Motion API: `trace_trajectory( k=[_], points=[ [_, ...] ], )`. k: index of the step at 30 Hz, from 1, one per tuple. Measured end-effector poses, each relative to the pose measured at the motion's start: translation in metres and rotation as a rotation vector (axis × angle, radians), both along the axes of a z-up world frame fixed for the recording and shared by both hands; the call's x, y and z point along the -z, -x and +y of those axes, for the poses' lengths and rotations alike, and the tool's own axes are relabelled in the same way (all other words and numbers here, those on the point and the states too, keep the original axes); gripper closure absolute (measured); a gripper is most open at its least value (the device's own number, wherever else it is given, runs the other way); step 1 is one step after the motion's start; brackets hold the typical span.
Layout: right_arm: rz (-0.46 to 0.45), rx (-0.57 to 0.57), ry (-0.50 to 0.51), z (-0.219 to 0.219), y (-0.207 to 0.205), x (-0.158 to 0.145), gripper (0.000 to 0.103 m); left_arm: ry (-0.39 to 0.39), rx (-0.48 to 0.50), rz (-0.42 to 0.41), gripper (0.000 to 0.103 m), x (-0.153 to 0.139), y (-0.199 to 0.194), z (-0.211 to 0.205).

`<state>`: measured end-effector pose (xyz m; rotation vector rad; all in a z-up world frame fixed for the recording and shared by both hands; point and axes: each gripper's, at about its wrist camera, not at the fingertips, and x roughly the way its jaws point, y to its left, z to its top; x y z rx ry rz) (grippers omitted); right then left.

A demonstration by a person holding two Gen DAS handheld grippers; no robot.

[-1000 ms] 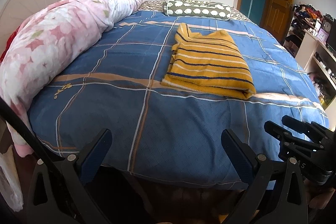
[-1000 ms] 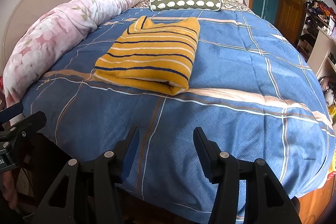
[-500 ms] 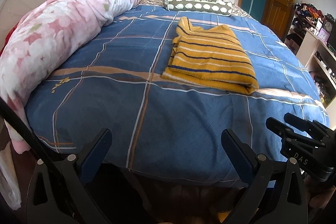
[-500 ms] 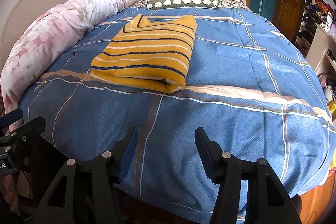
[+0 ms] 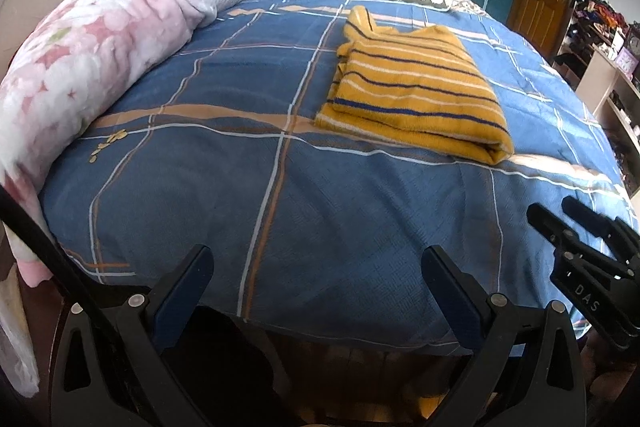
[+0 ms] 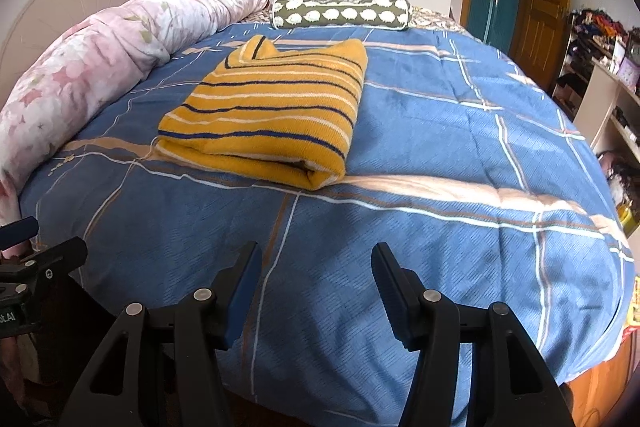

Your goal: Fold small clothes

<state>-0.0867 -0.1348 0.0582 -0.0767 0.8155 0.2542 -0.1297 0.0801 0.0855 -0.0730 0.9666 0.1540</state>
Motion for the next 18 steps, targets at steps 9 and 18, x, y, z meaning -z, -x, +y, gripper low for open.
trace_trajectory(
  k=[9, 18],
  points=[
    [-0.042, -0.033, 0.031, 0.006, -0.015, -0.008, 0.037, -0.014, -0.02, 0.022, 0.0, -0.001, -0.031, 0.011],
    [0.023, -0.065, -0.018, 0.015, -0.05, -0.011, 0.035, 0.015, 0.0, 0.006, 0.0, -0.004, -0.074, 0.017]
  ],
)
